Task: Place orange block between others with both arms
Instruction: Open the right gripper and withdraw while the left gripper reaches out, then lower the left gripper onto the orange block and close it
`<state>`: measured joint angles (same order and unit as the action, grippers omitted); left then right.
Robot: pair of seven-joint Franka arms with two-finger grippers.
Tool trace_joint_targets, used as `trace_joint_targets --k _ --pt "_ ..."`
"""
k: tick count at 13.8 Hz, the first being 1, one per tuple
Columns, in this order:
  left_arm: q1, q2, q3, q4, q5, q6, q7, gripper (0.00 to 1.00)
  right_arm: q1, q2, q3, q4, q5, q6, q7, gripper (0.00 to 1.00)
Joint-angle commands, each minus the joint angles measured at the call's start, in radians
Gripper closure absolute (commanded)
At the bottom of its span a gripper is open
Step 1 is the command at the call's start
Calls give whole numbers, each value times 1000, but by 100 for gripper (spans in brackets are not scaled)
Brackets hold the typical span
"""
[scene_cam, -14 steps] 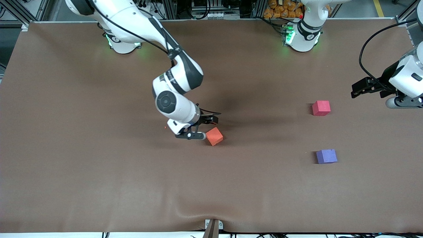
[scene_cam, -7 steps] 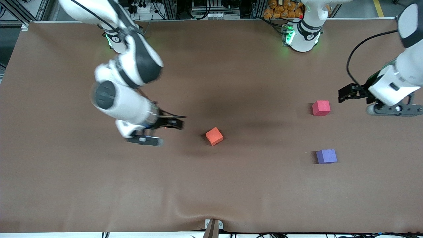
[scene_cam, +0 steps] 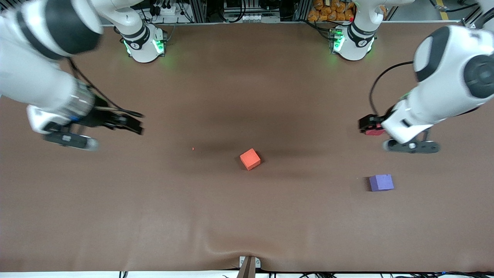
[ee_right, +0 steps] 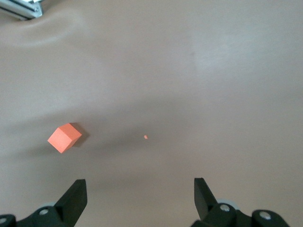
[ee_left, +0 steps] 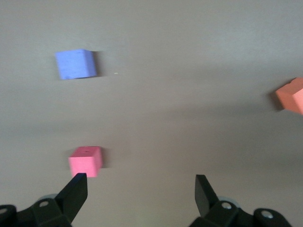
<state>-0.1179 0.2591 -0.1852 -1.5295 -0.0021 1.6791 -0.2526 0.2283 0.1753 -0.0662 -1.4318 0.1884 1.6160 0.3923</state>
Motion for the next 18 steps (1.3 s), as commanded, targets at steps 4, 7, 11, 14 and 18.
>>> trace_joint_targets --k 4,7,11,14,18 --pt "-190 219 4 176 -10 72 -201 0 -252 -111 22 -32 -36 -131 -258 0" --pt "-261 304 7 189 -10 229 -365 0 -311 -120 20 -33 -130 -175 -384 0" --pt "-380 458 23 288 -9 372 -659 0 -342 -122 19 -39 -138 -217 -411 0" --pt "-448 524 52 293 -10 497 -815 0 -340 -120 20 -38 -133 -240 -412 0" --pt "-496 606 58 305 -10 580 -970 0 -299 -109 23 -39 -144 -229 -397 0"
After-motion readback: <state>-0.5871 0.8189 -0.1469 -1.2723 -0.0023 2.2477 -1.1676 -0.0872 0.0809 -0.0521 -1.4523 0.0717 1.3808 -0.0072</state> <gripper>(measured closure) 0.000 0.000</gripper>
